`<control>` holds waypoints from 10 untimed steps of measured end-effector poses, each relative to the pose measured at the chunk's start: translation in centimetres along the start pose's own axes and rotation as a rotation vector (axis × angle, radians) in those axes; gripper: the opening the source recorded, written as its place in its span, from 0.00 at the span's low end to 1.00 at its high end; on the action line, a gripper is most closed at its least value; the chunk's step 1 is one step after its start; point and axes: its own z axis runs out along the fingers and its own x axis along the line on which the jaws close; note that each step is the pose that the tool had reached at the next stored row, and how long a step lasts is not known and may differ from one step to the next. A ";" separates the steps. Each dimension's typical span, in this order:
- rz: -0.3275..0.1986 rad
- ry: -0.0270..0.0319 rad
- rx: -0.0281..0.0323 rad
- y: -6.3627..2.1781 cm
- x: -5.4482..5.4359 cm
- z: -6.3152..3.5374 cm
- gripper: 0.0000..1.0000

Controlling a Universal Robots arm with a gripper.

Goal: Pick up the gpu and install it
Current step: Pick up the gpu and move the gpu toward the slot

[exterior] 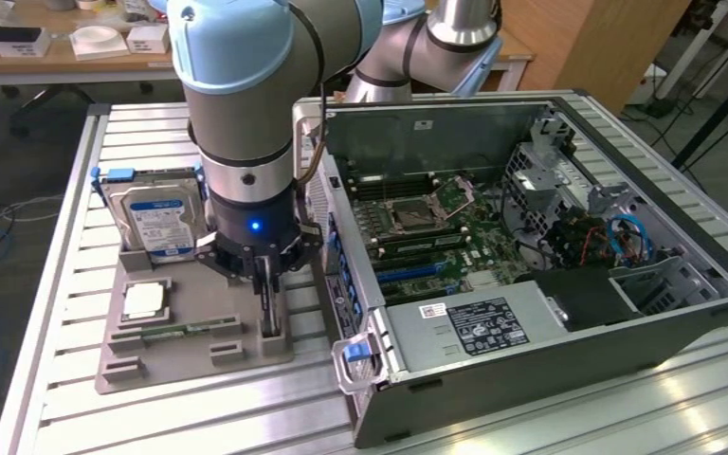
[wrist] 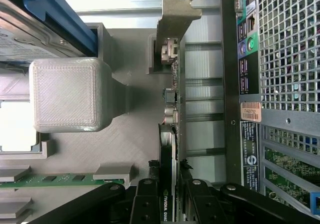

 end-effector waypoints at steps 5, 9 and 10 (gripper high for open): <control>0.000 0.0001 0.0002 0.02 0.0 -0.62 0.26; 0.000 0.0001 0.0001 0.05 0.0 -1.24 0.26; 0.000 0.0000 0.0001 0.06 0.0 -1.38 0.26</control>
